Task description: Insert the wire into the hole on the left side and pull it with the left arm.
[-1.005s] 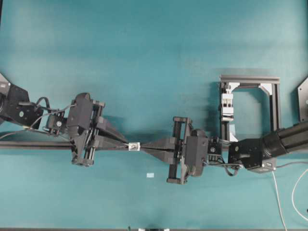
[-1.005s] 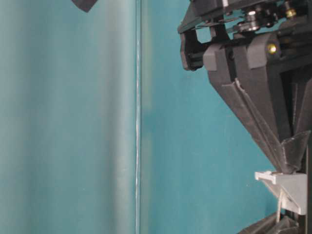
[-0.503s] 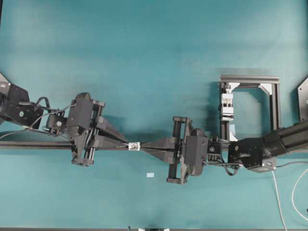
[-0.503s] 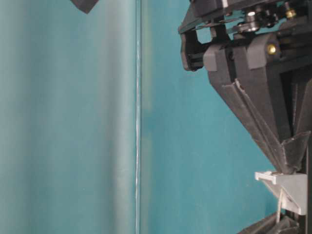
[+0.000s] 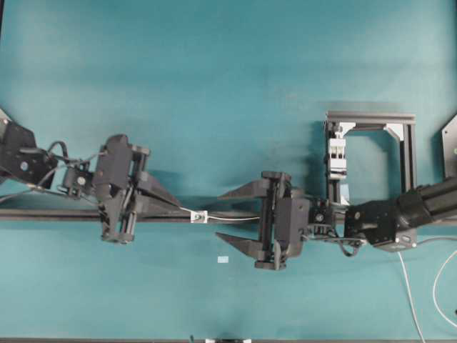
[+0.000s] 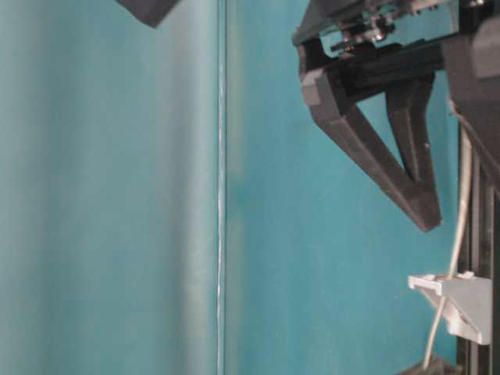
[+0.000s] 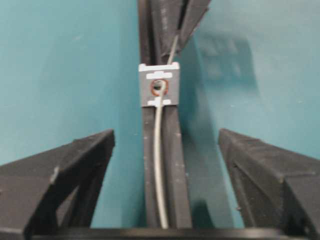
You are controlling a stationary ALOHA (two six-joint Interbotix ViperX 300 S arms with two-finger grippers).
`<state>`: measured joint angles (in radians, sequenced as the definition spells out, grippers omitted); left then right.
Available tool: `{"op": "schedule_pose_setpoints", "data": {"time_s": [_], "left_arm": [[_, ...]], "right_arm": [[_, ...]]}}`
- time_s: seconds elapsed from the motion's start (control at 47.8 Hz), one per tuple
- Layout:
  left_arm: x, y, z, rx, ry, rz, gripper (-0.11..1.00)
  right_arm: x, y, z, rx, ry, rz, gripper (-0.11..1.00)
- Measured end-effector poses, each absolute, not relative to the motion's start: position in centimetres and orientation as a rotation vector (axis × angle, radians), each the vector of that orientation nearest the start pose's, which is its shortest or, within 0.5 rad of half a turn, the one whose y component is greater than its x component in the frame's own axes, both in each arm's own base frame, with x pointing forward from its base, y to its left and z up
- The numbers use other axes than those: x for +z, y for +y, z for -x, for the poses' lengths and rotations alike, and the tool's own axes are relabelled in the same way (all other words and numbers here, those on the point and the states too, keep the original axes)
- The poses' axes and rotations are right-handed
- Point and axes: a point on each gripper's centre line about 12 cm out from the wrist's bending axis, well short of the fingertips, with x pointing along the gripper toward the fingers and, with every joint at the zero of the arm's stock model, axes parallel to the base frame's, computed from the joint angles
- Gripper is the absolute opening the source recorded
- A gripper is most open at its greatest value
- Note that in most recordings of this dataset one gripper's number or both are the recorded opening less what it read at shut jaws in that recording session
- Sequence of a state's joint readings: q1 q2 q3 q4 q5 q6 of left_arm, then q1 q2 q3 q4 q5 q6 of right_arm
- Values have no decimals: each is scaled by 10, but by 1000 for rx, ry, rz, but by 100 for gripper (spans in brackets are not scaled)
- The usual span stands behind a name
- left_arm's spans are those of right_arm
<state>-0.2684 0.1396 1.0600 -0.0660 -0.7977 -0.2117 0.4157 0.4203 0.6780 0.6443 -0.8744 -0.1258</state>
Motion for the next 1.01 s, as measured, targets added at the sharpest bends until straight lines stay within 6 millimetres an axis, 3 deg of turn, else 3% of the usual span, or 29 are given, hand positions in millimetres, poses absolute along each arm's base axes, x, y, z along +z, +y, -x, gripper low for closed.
{"op": "schedule_pose_setpoints", "data": {"time_s": [1.005], "left_arm": [[116,-74,-241,-191,518,241,-11]], "right_arm": [[73,115,-396,-113,296,-173,92]]}}
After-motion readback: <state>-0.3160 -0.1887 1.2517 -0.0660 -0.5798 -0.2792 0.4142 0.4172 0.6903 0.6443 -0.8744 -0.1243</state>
